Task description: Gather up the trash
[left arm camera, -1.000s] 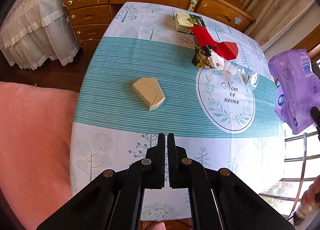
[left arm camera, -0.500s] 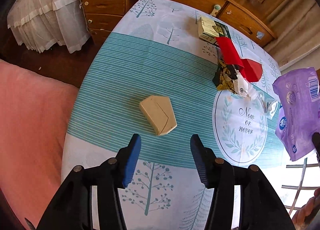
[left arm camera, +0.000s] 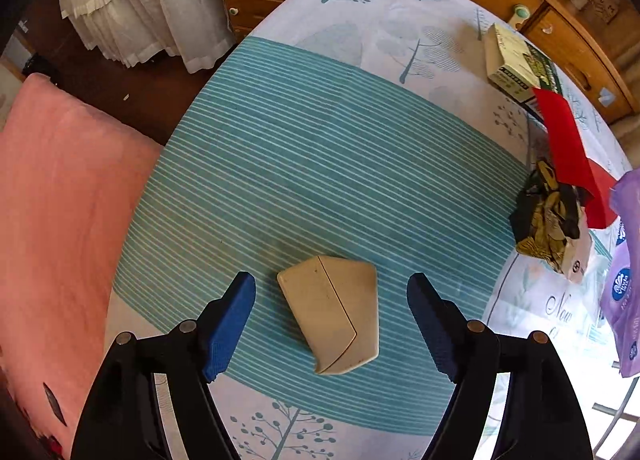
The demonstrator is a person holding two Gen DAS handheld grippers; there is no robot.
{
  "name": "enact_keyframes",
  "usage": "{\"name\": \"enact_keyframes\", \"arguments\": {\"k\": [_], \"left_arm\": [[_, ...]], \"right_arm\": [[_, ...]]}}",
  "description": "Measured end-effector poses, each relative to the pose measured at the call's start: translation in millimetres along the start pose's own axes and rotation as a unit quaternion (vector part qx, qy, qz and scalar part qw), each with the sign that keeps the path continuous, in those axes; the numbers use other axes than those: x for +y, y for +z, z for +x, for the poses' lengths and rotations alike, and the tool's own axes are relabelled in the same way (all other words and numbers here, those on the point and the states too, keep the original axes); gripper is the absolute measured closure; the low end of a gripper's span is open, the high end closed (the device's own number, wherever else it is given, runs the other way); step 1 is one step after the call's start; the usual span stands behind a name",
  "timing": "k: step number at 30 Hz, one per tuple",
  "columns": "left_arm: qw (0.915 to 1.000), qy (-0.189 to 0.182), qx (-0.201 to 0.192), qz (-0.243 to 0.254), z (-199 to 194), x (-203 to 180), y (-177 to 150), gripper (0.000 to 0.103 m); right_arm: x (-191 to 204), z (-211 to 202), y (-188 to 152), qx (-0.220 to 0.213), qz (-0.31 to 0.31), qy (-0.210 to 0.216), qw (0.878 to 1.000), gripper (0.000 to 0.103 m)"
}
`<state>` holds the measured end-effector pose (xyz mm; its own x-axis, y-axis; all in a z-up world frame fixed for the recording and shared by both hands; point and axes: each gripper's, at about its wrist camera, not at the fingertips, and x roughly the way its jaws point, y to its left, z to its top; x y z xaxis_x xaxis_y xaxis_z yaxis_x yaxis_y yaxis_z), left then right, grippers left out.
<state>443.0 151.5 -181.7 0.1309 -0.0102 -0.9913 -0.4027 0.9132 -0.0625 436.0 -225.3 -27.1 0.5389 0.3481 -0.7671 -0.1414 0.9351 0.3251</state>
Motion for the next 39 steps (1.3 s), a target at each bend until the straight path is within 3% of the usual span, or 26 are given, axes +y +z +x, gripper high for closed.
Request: {"name": "enact_keyframes", "arguments": {"k": [5,9,15,24,32,39], "left_arm": [[0.9997,0.012,0.001,-0.02,10,-5,6,0.031],[0.9998,0.017,-0.008,-0.006,9,-14,8,0.053],[0.9999,0.0,-0.014,0.008,-2,-20,0,0.054],[0.9964,-0.042,-0.052,0.052,-52,-14,-43,0.054],[0.989,-0.084,-0.074,0.097,-104,17,-105,0.054],[0.977,-0.122,-0.088,0.152,-140,35,-169,0.054]], "right_arm": [[-12,12,9,0.005,0.003,0.005,1.0,0.092],[-22,18,13,0.006,0.014,0.004,1.0,0.092],[-28,18,7,0.002,0.025,0.0,1.0,0.092],[-8,-15,-23,-0.012,0.015,-0.008,1.0,0.092],[16,-61,-83,-0.022,0.025,-0.023,0.999,0.092],[41,-105,-154,-0.03,0.036,-0.041,0.998,0.092]]}}
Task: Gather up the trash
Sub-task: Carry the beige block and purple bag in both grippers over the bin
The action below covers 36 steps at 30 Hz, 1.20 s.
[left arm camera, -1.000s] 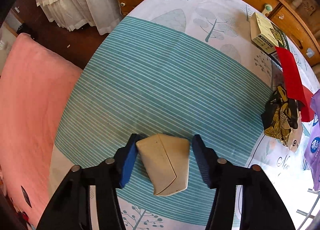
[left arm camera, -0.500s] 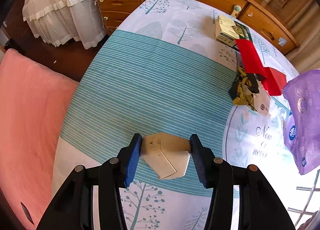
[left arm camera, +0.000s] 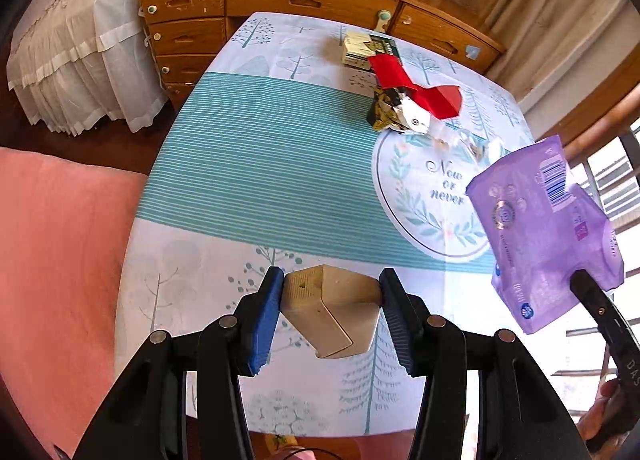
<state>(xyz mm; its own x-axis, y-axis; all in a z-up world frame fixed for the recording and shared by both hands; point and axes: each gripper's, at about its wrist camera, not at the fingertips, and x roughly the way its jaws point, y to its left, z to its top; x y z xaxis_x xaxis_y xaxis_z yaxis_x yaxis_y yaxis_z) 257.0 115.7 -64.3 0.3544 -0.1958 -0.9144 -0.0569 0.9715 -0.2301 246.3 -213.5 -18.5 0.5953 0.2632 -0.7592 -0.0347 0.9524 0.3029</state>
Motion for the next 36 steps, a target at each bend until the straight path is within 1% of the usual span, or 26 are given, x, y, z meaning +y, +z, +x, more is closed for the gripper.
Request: {"name": "enact_keyframes", "arguments": {"k": [3,6,10,13,16,19,21,24,27,31,36], "left_arm": [[0.9995,-0.019,-0.006,0.024,-23,-4,-28,0.054],[0.998,-0.037,-0.008,0.051,-40,-6,-57,0.054],[0.9949,-0.056,0.006,0.084,-55,-6,-98,0.054],[0.9921,-0.071,0.027,0.1,-60,-7,-130,0.054],[0.9888,-0.086,0.046,0.113,-62,-11,-159,0.054],[0.9849,-0.098,0.056,0.131,-59,-19,-186,0.054],[0.9826,-0.103,0.061,0.142,-53,-26,-204,0.054],[0.9799,-0.103,0.073,0.154,-33,-34,-230,0.054],[0.9781,-0.099,0.087,0.161,-1,-39,-256,0.054],[0.9782,-0.086,0.105,0.157,59,-34,-288,0.054],[0.9822,-0.066,0.115,0.133,144,-20,-317,0.054]], "right_arm": [[8,-26,-33,-0.007,0.007,-0.011,1.0,0.092],[17,-53,-74,-0.018,0.016,-0.026,0.999,0.092],[27,-87,-136,-0.021,0.034,-0.045,0.998,0.092],[35,-106,-182,-0.004,0.046,-0.058,0.997,0.092],[41,-120,-222,0.029,0.052,-0.068,0.996,0.092],[47,-133,-259,0.06,0.044,-0.076,0.994,0.092],[51,-135,-278,0.079,0.037,-0.08,0.993,0.092],[46,-130,-304,0.109,0.039,-0.09,0.989,0.092],[31,-112,-322,0.137,0.053,-0.097,0.984,0.092],[8,-70,-346,0.17,0.052,-0.099,0.979,0.092],[-22,-6,-394,0.204,0.037,-0.099,0.973,0.092]]}}
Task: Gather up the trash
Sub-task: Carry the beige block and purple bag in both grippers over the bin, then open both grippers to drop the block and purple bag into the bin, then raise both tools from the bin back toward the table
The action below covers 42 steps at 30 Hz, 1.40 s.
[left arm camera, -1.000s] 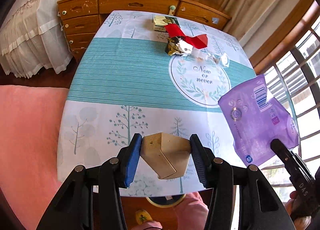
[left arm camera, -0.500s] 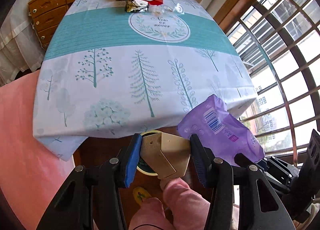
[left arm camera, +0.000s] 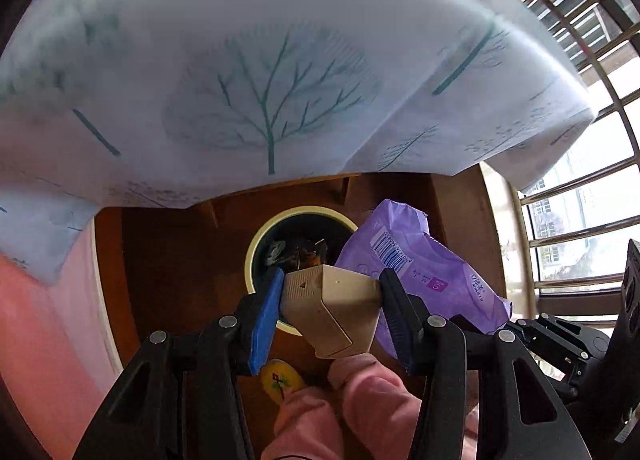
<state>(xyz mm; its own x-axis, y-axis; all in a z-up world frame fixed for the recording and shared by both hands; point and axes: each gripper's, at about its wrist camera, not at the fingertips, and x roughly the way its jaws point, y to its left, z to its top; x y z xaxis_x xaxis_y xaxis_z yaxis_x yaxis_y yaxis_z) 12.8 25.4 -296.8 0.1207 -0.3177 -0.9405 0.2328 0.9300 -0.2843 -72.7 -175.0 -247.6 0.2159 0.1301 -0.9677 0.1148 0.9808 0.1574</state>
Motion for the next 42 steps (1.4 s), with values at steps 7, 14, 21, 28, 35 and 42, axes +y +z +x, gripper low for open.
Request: {"name": "enact_keyframes", "arguments": {"k": [7,14,21,28,35,42], "left_arm": [[0.9994,0.029,-0.002,-0.021,107,36,-11,0.053],[0.998,0.037,0.02,-0.047,188,72,-18,0.053],[0.9976,0.049,0.029,-0.041,228,78,-23,0.037],[0.9969,0.064,0.02,-0.04,227,79,-28,0.037],[0.9968,0.065,0.018,-0.044,176,62,-28,0.037],[0.9971,0.062,0.007,-0.044,92,34,-28,0.037]], "right_arm": [[-25,118,-17,0.026,-0.007,-0.015,1.0,0.092],[-38,209,-19,0.041,-0.016,-0.016,0.999,0.092],[-58,259,-8,0.043,0.01,-0.013,0.999,0.05],[-65,278,-4,0.029,0.015,-0.013,0.999,0.05],[-61,247,-10,0.024,0.018,-0.016,0.999,0.05],[-49,166,-13,0.019,0.025,-0.014,0.999,0.05]]}}
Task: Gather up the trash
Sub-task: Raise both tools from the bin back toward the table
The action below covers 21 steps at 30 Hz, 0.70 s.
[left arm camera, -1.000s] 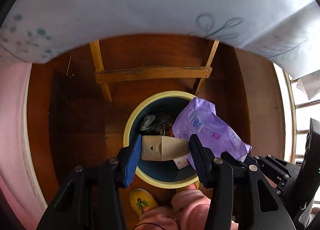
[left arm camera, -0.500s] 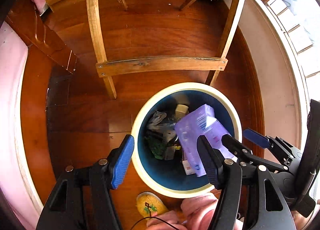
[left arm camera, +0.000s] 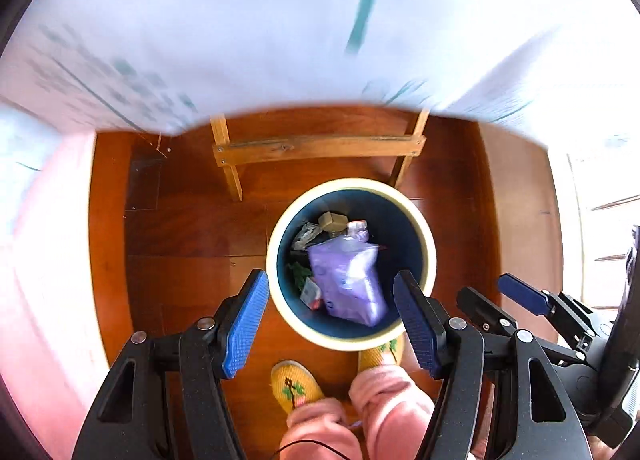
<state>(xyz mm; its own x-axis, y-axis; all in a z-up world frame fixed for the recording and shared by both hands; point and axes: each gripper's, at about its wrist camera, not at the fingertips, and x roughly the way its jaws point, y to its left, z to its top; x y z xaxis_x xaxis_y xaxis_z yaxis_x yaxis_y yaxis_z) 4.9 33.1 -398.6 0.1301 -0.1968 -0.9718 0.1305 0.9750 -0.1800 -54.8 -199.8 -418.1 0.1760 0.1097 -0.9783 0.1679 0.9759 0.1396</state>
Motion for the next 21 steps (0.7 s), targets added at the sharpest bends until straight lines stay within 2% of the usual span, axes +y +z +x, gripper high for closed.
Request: {"name": "enact_keyframes", "arguments": {"k": [6,13,21], "left_arm": [[0.9995,-0.005,-0.029,0.006,-97,-15,8,0.037],[0.9974,-0.011,-0.07,0.011,-208,-23,19,0.037],[0.9942,-0.018,-0.103,0.023,-309,-26,25,0.037]], "right_arm": [[17,-100,8,-0.033,-0.001,0.009,0.999,0.05],[43,-218,21,-0.091,-0.009,0.019,0.996,0.05],[71,-326,31,-0.151,-0.011,0.02,0.988,0.05]]}}
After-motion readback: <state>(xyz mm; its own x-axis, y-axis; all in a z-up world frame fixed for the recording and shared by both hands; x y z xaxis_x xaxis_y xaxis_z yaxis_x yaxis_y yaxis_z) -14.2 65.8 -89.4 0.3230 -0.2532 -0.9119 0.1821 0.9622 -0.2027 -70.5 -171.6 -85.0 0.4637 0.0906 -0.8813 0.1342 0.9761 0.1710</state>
